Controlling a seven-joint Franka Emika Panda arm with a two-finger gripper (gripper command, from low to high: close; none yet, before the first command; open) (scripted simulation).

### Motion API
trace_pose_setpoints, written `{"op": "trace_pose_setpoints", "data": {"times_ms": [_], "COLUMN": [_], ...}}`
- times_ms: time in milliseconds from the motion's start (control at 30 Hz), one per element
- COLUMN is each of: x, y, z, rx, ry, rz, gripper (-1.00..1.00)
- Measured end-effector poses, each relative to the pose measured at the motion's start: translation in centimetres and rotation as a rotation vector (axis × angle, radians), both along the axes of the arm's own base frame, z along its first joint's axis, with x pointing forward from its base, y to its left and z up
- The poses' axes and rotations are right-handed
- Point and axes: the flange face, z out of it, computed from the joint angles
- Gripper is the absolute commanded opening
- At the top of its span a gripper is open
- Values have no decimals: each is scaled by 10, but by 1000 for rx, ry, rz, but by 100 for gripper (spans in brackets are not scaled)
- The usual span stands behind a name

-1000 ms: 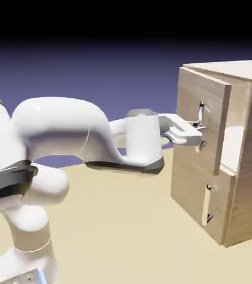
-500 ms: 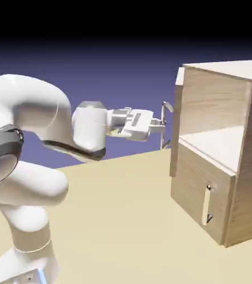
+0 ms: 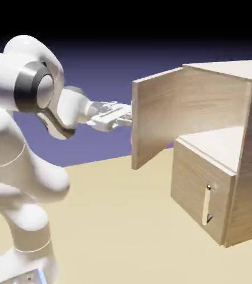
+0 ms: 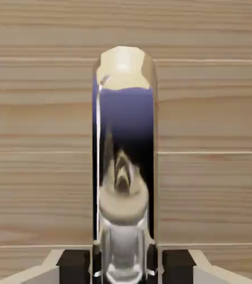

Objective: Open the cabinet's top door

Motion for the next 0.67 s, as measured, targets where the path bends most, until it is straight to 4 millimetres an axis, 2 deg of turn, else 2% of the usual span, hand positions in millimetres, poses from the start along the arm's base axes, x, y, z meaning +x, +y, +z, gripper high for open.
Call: {"op": "trace_pose_setpoints", "data": {"times_ms": [367, 633, 667], "x": [3, 23, 25], "y": [96, 149, 155], "z": [0, 0, 0], "rx": [0, -1, -1], "ry": [0, 0, 0], "rz": [-283, -474, -494], "gripper": [-100, -100, 100]}}
